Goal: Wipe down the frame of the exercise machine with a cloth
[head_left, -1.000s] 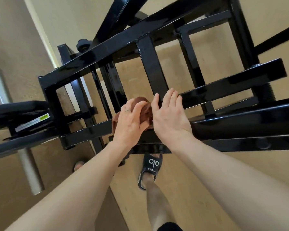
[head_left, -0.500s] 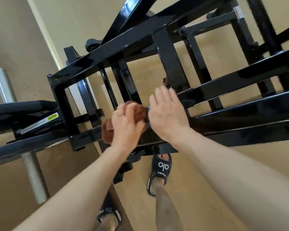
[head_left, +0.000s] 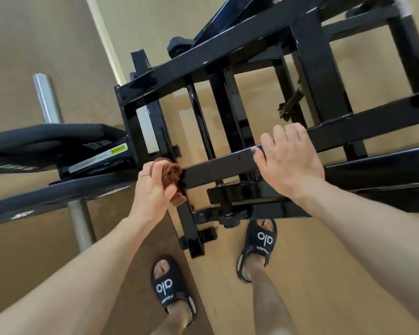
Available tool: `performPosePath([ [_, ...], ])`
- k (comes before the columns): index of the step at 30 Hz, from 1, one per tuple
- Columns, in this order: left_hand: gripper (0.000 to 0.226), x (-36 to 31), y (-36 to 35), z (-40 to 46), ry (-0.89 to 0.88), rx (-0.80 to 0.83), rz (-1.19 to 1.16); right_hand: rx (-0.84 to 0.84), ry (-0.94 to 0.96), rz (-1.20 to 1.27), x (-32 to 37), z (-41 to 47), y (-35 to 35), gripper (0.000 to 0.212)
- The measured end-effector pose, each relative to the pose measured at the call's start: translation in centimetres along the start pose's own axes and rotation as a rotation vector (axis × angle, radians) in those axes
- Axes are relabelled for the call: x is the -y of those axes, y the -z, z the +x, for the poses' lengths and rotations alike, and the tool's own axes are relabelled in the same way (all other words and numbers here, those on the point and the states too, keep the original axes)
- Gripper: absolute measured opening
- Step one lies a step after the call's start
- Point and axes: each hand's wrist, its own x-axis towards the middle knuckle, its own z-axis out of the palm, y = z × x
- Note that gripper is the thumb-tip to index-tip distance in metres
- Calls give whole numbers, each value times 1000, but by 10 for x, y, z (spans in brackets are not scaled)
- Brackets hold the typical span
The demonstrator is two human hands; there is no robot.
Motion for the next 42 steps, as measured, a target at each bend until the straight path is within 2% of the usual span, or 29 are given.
performPosePath([
  [2, 45, -32, -19, 0, 30, -44, -37, 11, 3, -19, 0, 0, 1, 51],
  [6, 44, -109, -66, 10, -118, -80, -72, -5, 10, -13, -1, 0, -3, 49],
  [8, 44, -115, -69, 14, -143, -83, -81, -40, 23, 9, 0, 1, -7, 50],
  [11, 48, -87, -53, 11, -215, -18, -47, -45, 54, 44, -5, 1, -5, 53],
  [14, 49, -64, -37, 7, -90, -24, -21, 11, 81, 121, -9, 1, 0, 53],
  [17, 42, -77, -36, 10, 117, -67, 0, 112, 147, 157, -20, -1, 9, 51],
  [19, 37, -111, -44, 17, 252, -95, 22, 119, 160, 93, -47, -10, 22, 52],
  [20, 35, -138, -52, 22, 252, -92, 13, 110, 143, 54, -64, -14, 30, 52],
  [24, 38, -276, -106, 33, 22, -13, -105, 101, 14, -85, -122, -33, 68, 45],
  [26, 37, -322, -122, 36, 59, -39, -210, 149, -7, -179, -145, -33, 83, 42],
  [28, 37, -333, -125, 34, 98, -44, -239, 187, -75, -194, -166, -36, 96, 35],
  [30, 39, -320, -119, 27, 66, 4, -264, 134, -10, -139, -173, -43, 100, 29],
  [33, 41, -309, -108, 26, -71, 7, -288, 192, 117, -32, -167, -47, 97, 17],
  [36, 50, -316, -105, 46, -465, -30, -17, 216, 131, -4, -169, -45, 97, 5],
  [38, 54, -327, -104, 69, -726, 86, 149, 213, 105, 6, -171, -45, 97, 8],
  [39, 55, -332, -102, 81, -802, 163, 237, 199, 91, 20, -171, -45, 97, 9],
  [42, 48, -338, -95, 112, -867, 278, 423, 168, 106, 34, -168, -43, 97, 16],
])
